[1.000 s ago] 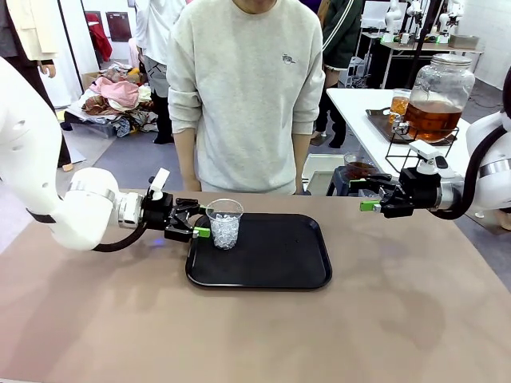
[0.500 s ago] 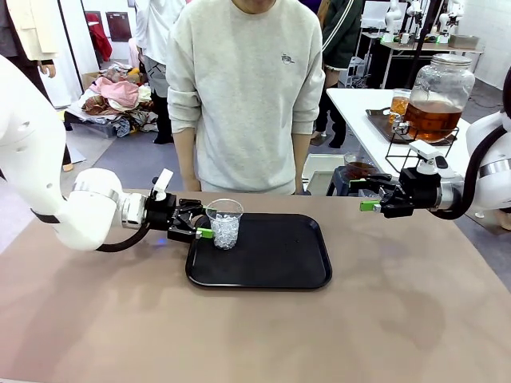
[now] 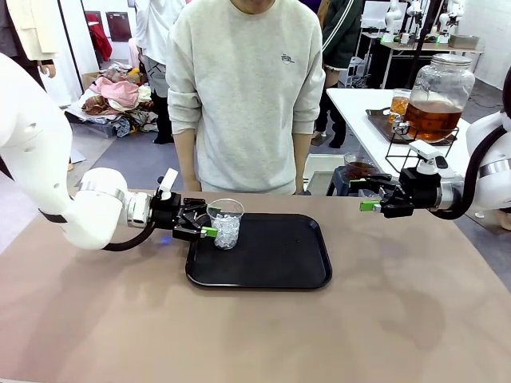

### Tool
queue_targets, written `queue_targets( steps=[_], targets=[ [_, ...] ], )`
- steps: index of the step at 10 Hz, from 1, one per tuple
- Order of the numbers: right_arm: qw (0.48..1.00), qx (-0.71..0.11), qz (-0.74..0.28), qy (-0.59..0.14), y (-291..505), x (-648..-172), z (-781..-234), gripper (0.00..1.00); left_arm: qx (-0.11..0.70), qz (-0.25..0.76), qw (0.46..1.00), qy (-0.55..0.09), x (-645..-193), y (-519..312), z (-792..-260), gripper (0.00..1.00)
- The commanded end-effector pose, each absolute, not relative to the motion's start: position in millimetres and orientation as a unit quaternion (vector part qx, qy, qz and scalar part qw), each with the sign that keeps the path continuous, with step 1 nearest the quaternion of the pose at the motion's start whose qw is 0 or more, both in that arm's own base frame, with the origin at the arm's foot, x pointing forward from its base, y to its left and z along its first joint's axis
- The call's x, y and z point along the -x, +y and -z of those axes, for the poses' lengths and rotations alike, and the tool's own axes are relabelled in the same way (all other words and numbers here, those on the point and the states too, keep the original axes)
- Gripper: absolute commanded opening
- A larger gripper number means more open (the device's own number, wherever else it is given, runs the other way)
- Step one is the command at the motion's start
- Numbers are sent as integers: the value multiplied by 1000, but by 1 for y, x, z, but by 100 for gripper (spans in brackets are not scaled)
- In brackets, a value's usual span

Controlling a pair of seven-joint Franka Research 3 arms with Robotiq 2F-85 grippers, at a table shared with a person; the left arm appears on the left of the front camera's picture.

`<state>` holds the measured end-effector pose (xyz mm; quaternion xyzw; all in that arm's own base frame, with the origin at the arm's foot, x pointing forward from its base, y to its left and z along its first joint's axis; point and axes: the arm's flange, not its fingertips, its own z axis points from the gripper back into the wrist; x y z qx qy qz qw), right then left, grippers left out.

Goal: Pour the drink into the iced cup.
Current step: Pick up the iced cup indicated by the human and present it to them.

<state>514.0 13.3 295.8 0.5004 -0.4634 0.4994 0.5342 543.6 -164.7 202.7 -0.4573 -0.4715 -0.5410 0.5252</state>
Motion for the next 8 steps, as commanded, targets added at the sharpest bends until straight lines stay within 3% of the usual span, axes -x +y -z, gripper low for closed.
queue_targets(
  steps=[1, 8],
  targets=[
    [534, -500, -500, -463, 14, -516, -299, 100, 454, 532, 531, -478, -548, -174, -204, 100],
    [534, -500, -500, -463, 14, -516, -299, 100, 473, 527, 536, -460, -541, -194, -204, 100]
  ],
)
